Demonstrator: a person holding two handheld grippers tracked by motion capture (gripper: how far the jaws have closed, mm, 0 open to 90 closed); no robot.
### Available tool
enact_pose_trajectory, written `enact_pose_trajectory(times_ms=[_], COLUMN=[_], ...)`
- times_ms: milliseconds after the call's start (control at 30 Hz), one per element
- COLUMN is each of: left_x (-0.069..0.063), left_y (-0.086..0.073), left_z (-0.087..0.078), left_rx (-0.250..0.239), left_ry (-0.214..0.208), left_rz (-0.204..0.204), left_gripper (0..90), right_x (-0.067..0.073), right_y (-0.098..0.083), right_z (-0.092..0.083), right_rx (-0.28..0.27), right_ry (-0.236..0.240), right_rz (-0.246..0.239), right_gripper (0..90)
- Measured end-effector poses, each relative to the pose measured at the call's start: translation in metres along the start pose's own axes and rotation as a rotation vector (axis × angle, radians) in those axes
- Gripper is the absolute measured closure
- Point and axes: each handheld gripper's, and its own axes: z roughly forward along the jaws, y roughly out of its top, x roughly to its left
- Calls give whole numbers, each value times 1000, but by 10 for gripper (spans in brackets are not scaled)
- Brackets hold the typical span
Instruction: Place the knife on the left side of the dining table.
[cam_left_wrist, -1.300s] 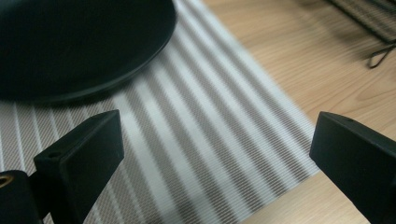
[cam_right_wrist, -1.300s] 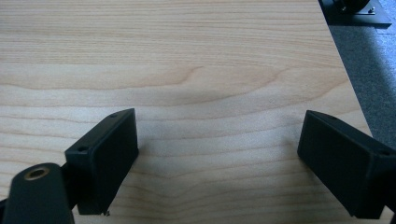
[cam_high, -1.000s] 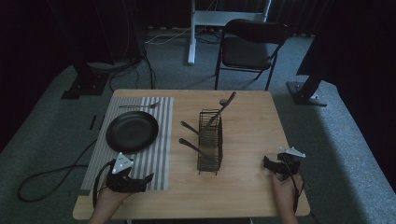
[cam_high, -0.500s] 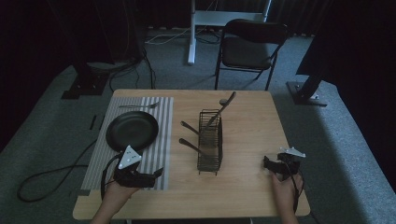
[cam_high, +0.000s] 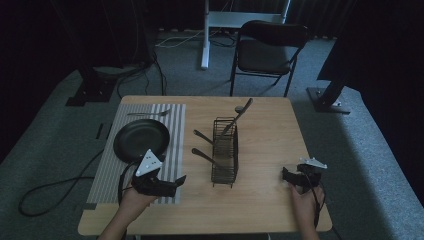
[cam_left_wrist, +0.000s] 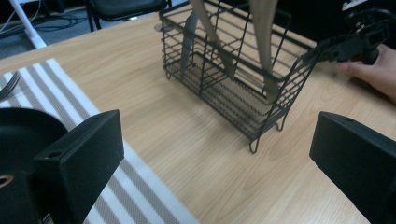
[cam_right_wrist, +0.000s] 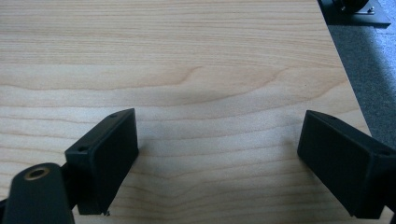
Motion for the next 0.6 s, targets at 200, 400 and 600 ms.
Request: enact_pose_trajectory(times_ms=[200,400,600], left_x=[-3,-8,-12], left_y=[11,23,31], left_z=[4,15,26], left_rx=[-11,-8,2], left_ry=[-14,-27,-42], left_rz=[9,27,34], left_gripper=[33,32,33], right_x=[0,0,0], right_y=[0,0,0], right_z=[0,0,0], right_rx=[0,0,0], right_ry=[0,0,0], right_rz=[1,1,1], right_gripper=[113,114,114])
